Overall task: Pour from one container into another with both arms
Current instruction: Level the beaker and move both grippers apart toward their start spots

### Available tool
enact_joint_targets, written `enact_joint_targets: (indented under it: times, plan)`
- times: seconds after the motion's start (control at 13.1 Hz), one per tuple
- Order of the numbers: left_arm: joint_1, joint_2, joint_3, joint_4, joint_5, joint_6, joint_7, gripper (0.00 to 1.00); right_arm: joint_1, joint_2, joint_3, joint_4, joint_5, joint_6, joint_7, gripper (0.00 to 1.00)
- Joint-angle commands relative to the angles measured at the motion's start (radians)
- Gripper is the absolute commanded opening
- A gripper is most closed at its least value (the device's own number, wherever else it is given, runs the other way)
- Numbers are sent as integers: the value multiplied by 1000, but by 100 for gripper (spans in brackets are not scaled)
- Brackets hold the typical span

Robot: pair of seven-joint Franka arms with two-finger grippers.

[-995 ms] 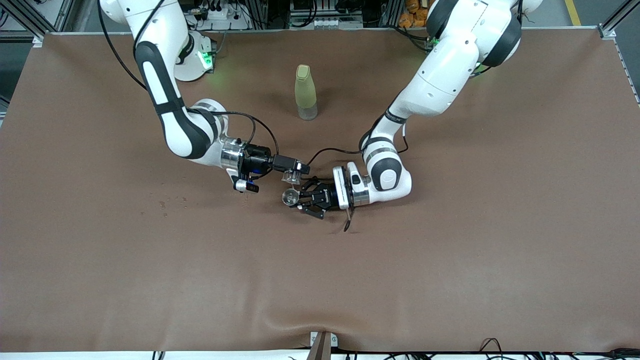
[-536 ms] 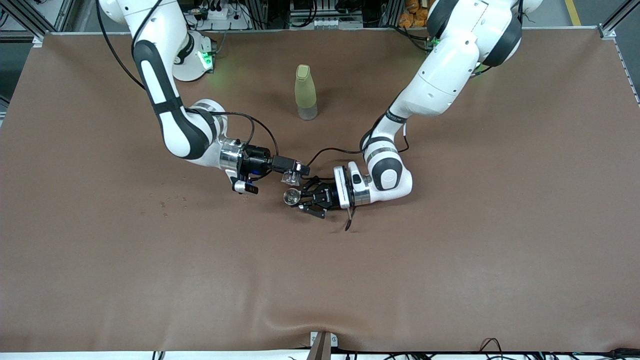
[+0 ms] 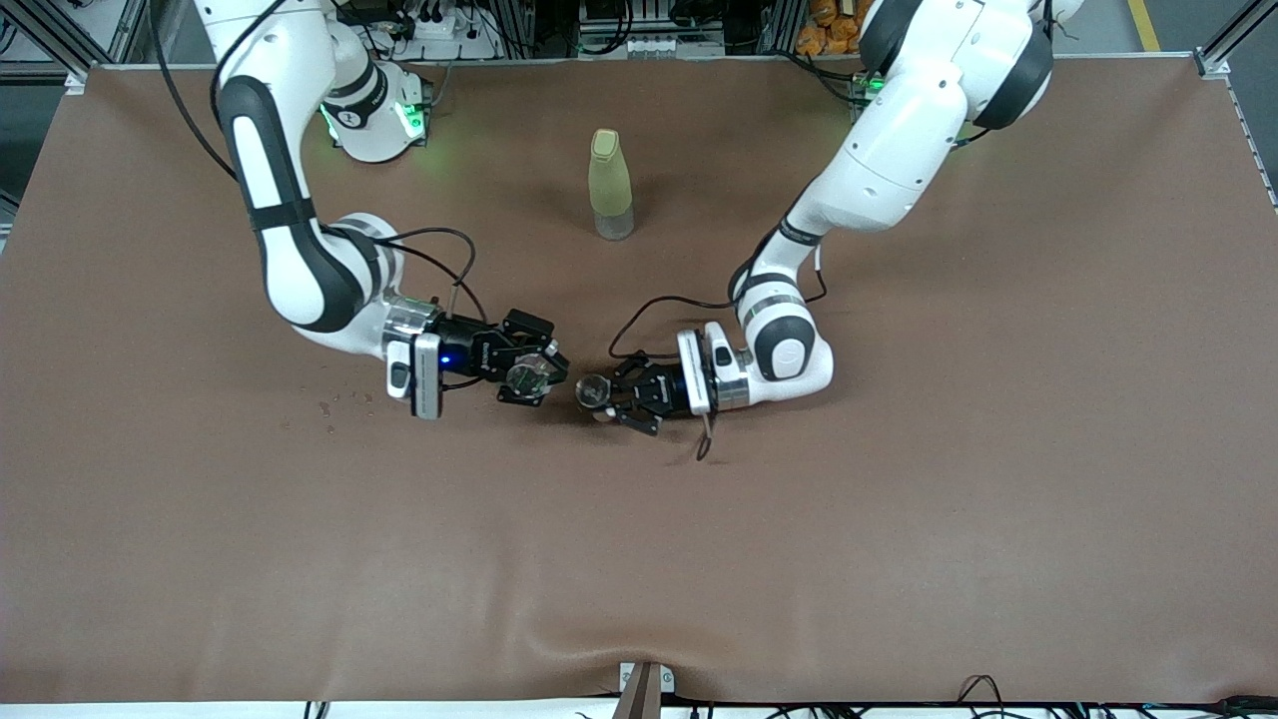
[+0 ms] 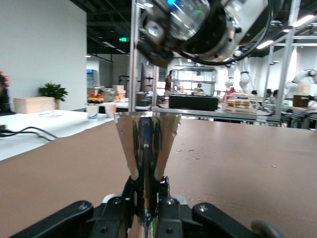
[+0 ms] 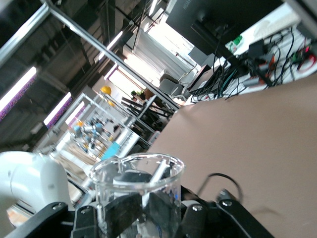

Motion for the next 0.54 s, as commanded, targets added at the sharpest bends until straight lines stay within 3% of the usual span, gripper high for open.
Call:
enact_joint_targets:
  times: [0.0,0.23,0.46]
  plan:
    - [61,-38,3,-39,12,-14,-45,0,-3,-35,-88,3,-133,-57,-98,0]
    - [196,-44,-6,-64,142,-20,-68,0,-51,-34,-197,18,-303,-215,-168,0]
    - [351,-94,-8,-125,312,-130,-126,0,-174,-31,-213,40,-453,-329,-260,0]
